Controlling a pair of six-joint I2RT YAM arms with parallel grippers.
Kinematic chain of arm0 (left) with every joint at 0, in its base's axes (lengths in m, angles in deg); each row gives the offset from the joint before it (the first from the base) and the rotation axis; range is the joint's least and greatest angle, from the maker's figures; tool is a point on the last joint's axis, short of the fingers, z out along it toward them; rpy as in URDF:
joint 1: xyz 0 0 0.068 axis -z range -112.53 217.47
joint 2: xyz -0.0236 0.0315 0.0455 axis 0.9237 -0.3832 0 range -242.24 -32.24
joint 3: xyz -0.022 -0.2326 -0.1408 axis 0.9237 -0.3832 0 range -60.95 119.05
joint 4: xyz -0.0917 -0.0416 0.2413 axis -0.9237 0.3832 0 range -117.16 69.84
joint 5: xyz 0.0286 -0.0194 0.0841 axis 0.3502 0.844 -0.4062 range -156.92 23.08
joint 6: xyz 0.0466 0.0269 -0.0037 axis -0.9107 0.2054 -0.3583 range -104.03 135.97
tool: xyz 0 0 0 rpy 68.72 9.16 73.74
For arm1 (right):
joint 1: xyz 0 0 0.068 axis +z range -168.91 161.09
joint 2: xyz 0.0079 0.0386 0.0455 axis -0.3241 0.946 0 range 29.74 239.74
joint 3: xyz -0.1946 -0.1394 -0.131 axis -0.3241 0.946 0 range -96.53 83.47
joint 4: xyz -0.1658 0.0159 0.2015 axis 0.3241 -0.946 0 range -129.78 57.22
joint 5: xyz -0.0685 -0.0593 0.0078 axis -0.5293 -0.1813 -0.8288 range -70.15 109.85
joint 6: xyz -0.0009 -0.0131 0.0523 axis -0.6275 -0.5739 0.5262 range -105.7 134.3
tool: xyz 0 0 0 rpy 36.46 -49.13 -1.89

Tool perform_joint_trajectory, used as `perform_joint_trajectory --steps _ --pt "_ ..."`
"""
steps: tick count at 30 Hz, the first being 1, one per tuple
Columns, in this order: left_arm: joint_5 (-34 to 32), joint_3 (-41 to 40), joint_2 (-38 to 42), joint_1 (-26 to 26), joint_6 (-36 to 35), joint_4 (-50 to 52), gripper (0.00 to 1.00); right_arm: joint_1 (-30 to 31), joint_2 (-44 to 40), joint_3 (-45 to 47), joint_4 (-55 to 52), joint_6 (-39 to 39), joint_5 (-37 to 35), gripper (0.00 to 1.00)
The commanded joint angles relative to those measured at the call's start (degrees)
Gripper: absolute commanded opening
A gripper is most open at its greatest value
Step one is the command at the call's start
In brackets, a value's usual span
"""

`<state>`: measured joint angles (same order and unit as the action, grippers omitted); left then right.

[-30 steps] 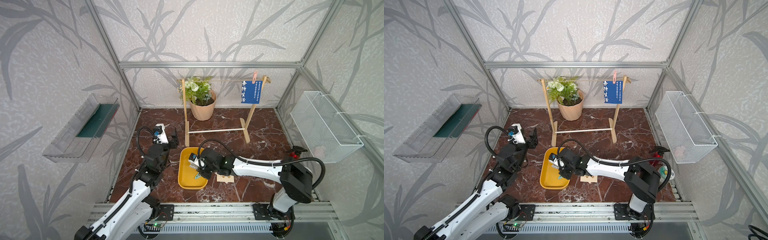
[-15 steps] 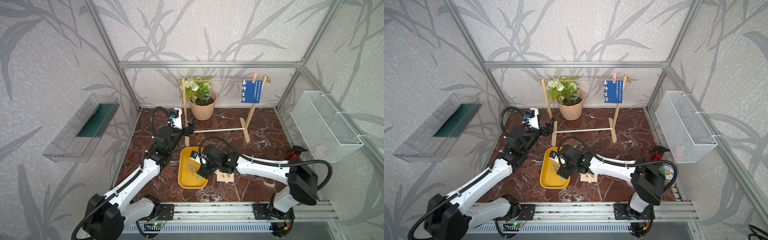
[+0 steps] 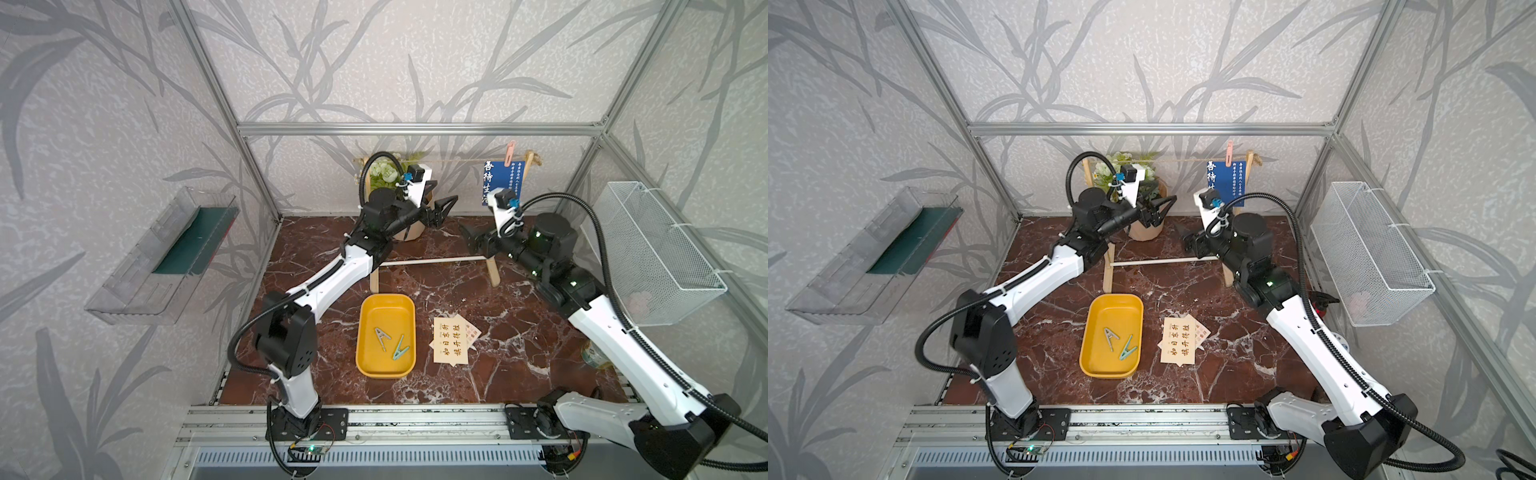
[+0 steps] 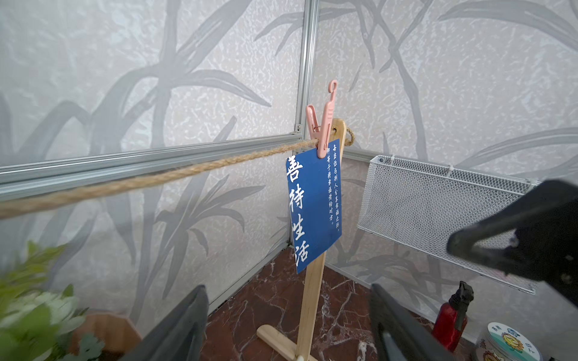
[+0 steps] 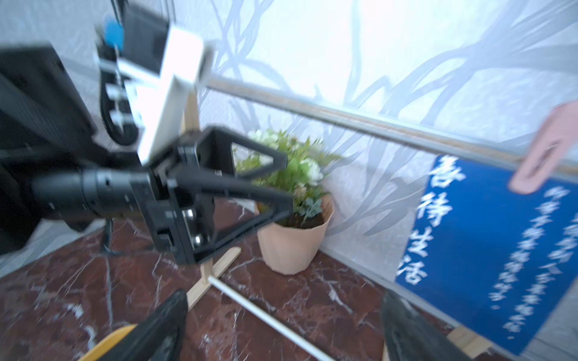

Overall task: Remove the postcards from the strings
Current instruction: Pinch the postcard on the clothesline.

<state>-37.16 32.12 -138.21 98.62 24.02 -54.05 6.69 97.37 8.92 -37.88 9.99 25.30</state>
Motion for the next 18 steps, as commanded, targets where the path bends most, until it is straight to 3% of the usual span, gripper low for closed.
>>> perform_joint_trajectory --steps 1,9,18 --pt "5.8 7.3 -5.7 1.1 3.1 -0.7 0.82 -3.9 1.8 -6.9 -0.1 2.7 2.3 0.94" --pt "11.3 26.6 -20.4 1.9 6.9 2.9 0.84 -10.1 8.8 -20.1 -2.4 5.0 4.9 0.94" --pt "14.0 42.8 -31.9 2.2 7.2 8.1 0.84 -13.5 13.4 -25.0 -0.9 7.4 9.6 0.94"
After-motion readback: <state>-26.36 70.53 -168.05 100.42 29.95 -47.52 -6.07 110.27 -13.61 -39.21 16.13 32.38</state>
